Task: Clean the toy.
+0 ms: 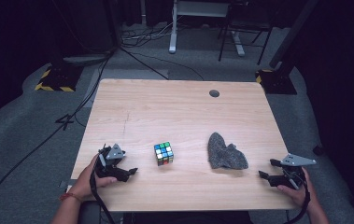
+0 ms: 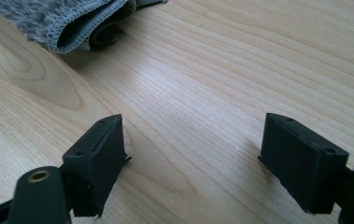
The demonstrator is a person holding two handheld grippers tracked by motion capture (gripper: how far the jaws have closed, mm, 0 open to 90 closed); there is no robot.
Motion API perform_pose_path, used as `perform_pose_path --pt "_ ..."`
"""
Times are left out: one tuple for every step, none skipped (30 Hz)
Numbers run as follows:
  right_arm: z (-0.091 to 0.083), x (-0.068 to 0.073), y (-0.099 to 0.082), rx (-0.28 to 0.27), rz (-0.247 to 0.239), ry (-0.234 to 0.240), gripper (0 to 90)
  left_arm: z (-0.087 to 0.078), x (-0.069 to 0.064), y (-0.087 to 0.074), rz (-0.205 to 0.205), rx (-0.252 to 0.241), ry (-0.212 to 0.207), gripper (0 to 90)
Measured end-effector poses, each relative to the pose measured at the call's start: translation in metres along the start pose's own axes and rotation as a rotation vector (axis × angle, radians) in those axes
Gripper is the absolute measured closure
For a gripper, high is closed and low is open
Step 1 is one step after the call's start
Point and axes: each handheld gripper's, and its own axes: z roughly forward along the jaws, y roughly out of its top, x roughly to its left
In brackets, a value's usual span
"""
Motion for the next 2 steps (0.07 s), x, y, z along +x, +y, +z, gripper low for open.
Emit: perform_pose_path --pt "0.0 0.0 0.0 0.0 0.0 0.0 21.8 0.0 0.0 0.0 -0.001 0.0 0.0 13.6" --pt "-0.0001 0.0 0.0 0.0 0.0 -0.001 21.9 0.0 0.0 0.0 0.0 0.0 0.0 13.6"
